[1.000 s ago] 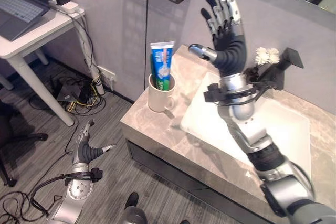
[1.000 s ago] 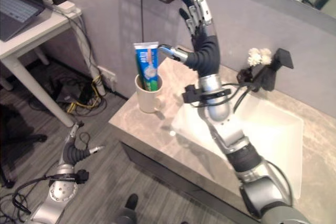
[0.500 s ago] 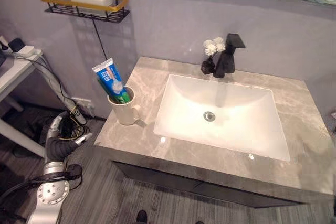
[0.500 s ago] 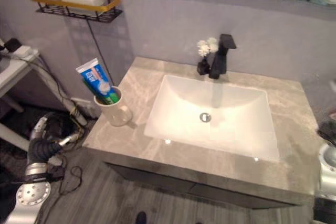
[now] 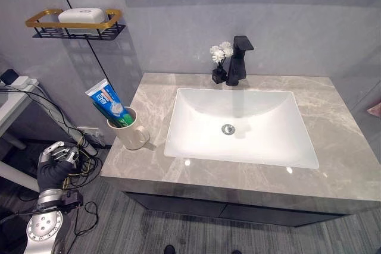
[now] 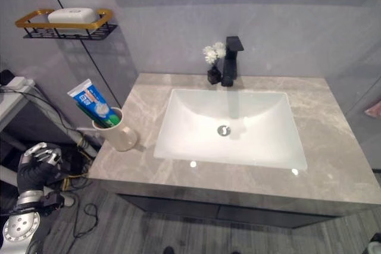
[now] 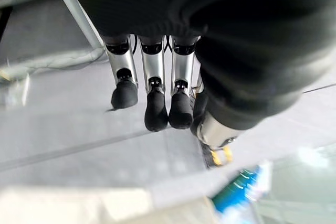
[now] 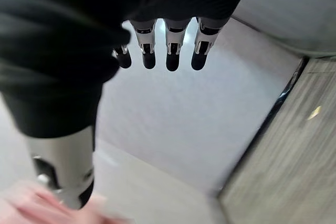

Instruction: Put brush and paste in cup on sink, flatten towel.

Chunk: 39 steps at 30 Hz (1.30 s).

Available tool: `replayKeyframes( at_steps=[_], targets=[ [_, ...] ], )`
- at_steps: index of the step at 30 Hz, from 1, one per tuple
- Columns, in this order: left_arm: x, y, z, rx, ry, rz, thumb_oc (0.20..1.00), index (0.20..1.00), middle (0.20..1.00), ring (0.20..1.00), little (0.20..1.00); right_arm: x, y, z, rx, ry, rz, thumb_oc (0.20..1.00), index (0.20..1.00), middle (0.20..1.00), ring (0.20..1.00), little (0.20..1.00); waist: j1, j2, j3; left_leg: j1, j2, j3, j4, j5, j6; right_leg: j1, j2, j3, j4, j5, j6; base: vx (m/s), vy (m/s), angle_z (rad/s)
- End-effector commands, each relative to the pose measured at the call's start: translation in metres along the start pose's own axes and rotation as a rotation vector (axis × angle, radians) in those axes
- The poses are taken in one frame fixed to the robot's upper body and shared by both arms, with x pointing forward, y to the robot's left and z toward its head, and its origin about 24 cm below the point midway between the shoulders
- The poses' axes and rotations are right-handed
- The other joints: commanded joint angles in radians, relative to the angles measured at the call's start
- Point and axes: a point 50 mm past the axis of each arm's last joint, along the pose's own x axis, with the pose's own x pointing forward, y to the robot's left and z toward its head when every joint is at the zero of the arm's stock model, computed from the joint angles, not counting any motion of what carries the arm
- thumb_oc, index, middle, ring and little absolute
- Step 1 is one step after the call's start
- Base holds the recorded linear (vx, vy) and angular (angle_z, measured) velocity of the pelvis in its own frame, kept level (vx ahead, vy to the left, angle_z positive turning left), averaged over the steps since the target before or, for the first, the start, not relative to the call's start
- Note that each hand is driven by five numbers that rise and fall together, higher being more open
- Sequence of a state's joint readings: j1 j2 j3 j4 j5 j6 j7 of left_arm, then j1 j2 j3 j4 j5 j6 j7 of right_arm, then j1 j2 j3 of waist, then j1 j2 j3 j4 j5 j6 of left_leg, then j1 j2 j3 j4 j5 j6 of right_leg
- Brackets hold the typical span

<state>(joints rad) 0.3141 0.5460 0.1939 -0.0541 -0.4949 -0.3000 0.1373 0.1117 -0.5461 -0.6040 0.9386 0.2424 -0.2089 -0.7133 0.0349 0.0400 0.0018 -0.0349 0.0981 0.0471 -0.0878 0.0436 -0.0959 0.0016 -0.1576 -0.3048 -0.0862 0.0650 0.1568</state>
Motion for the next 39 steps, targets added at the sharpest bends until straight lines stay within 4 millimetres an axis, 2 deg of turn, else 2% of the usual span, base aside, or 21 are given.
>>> replayKeyframes(
  at_steps=[1,2,5,6,7,8,9,10,12,14,20,23,28,33,39],
  targets=[
    [0.013,-0.007,0.035,-0.058,-0.180,-0.105,0.200,0.200,0.200,0.200,0.200,-0.006,0.013,-0.012,0.042,0.091,0.074,1.000,1.000,1.000,1.000,1.000,-0.007,-0.009,-0.003,-0.076,0.025,-0.041,0.001,0.054,-0.007,0.050,-0.045,0.062,-0.001,0.015,0.024,-0.04,-0.017,0.01],
    [0.013,-0.009,0.034,-0.067,-0.167,-0.143,0.200,0.200,0.200,0.200,0.200,-0.024,0.022,-0.043,-0.023,0.206,0.179,1.000,1.000,1.000,1.000,1.000,-0.005,0.000,0.002,-0.076,0.025,-0.040,0.001,0.058,-0.008,0.049,-0.043,0.060,-0.001,0.015,0.022,0.00,0.000,0.00],
    [0.014,-0.016,0.034,-0.119,-0.146,-0.212,0.200,0.200,0.200,0.200,0.200,-0.052,0.029,-0.085,-0.184,0.357,0.379,1.000,1.000,1.000,1.000,1.000,0.002,0.008,0.010,-0.077,0.026,-0.040,0.001,0.066,-0.011,0.051,-0.039,0.056,-0.001,0.015,0.018,-0.01,-0.011,0.00],
    [0.014,-0.015,0.034,-0.119,-0.146,-0.211,0.200,0.200,0.200,0.200,0.200,-0.052,0.029,-0.085,-0.183,0.357,0.382,1.000,1.000,1.000,1.000,1.000,0.000,0.008,0.010,-0.076,0.026,-0.040,0.001,0.066,-0.011,0.051,-0.039,0.056,-0.001,0.014,0.017,-0.01,-0.033,0.00],
    [0.014,-0.017,0.035,-0.136,-0.142,-0.235,0.200,0.200,0.200,0.200,0.200,-0.067,0.039,-0.093,-0.244,0.370,0.500,1.000,1.000,1.000,1.000,1.000,0.005,0.011,0.015,-0.071,0.027,-0.039,0.001,0.065,-0.014,0.055,-0.037,0.057,-0.001,0.011,0.016,0.00,0.000,0.00],
    [0.013,-0.016,0.035,-0.145,-0.139,-0.242,0.200,0.200,0.200,0.200,0.200,-0.069,0.040,-0.094,-0.243,0.375,0.526,1.000,1.000,1.000,1.000,1.000,0.003,0.014,0.015,-0.076,0.027,-0.039,0.001,0.071,-0.014,0.051,-0.037,0.057,-0.001,0.015,0.015,0.00,0.000,0.00],
    [0.012,-0.017,0.034,-0.151,-0.130,-0.257,0.200,0.200,0.200,0.200,0.200,-0.077,0.042,-0.100,-0.304,0.368,0.583,1.000,1.000,1.000,1.000,1.000,0.004,0.018,0.017,-0.077,0.028,-0.040,0.001,0.073,-0.015,0.051,-0.037,0.057,-0.001,0.015,0.014,0.00,0.000,0.00],
    [0.010,-0.016,0.031,-0.120,-0.103,-0.287,0.200,0.200,0.200,0.200,0.200,-0.095,0.052,-0.108,-0.423,0.325,0.753,1.000,1.000,1.000,1.000,1.000,0.010,0.023,0.019,-0.074,0.028,-0.038,0.001,0.077,-0.017,0.050,-0.036,0.057,-0.001,0.017,0.013,0.00,0.000,0.00],
    [0.007,-0.017,0.032,-0.116,-0.092,-0.311,0.200,0.200,0.200,0.200,0.200,-0.110,0.061,-0.111,-0.507,0.283,0.855,1.000,1.000,1.000,1.000,1.000,0.016,0.030,0.020,-0.073,0.029,-0.037,0.001,0.079,-0.018,0.050,-0.036,0.058,-0.001,0.017,0.013,0.00,0.000,0.00],
    [0.005,-0.015,0.029,-0.076,-0.072,-0.329,0.200,0.200,0.200,0.200,0.200,-0.121,0.070,-0.109,-0.577,0.209,0.948,1.000,1.000,1.000,1.000,1.000,0.019,0.036,0.021,-0.070,0.031,-0.035,0.001,0.081,-0.020,0.049,-0.035,0.061,-0.001,0.015,0.012,0.00,0.000,0.00],
    [0.001,-0.013,0.020,0.017,0.001,-0.390,0.200,0.200,0.200,0.200,0.200,-0.147,0.090,-0.105,-0.641,0.108,1.091,1.000,1.000,1.000,1.000,1.000,0.030,0.046,0.018,-0.072,0.033,-0.033,0.001,0.086,-0.022,0.047,-0.033,0.060,-0.001,0.013,0.013,0.00,0.000,0.00],
    [0.000,-0.010,0.010,0.040,0.038,-0.363,0.200,0.200,0.200,0.200,0.200,-0.152,0.094,-0.102,-0.658,0.058,1.131,1.000,1.000,1.000,1.000,1.000,0.032,0.046,0.018,-0.073,0.034,-0.035,0.001,0.087,-0.022,0.045,-0.032,0.061,-0.001,0.013,0.012,0.00,0.000,0.00],
    [-0.005,-0.006,-0.008,0.050,0.122,-0.333,0.200,0.200,0.200,0.200,0.200,-0.146,0.088,-0.105,-0.561,0.161,1.041,1.000,1.000,1.000,1.000,1.000,0.025,0.048,0.021,-0.073,0.033,-0.036,0.001,0.085,-0.022,0.043,-0.030,0.057,-0.001,0.012,0.012,0.00,0.000,0.00],
    [-0.007,-0.005,-0.015,0.050,0.160,-0.340,0.200,0.200,0.200,0.200,0.200,-0.137,0.079,-0.110,-0.566,0.204,0.982,1.000,1.000,1.000,1.000,1.000,0.019,0.048,0.025,-0.073,0.035,-0.031,0.001,0.080,-0.023,0.039,-0.030,0.061,-0.001,0.013,0.014,0.00,0.000,0.00],
    [-0.006,-0.006,-0.023,0.048,0.185,-0.328,0.200,0.200,0.200,0.200,0.200,-0.139,0.079,-0.113,-0.553,0.234,0.965,1.000,1.000,1.000,1.000,1.000,0.014,0.048,0.028,-0.073,0.038,-0.017,0.001,0.077,-0.024,0.030,-0.034,0.069,-0.001,0.016,0.017,0.00,0.000,0.00]
  ],
)
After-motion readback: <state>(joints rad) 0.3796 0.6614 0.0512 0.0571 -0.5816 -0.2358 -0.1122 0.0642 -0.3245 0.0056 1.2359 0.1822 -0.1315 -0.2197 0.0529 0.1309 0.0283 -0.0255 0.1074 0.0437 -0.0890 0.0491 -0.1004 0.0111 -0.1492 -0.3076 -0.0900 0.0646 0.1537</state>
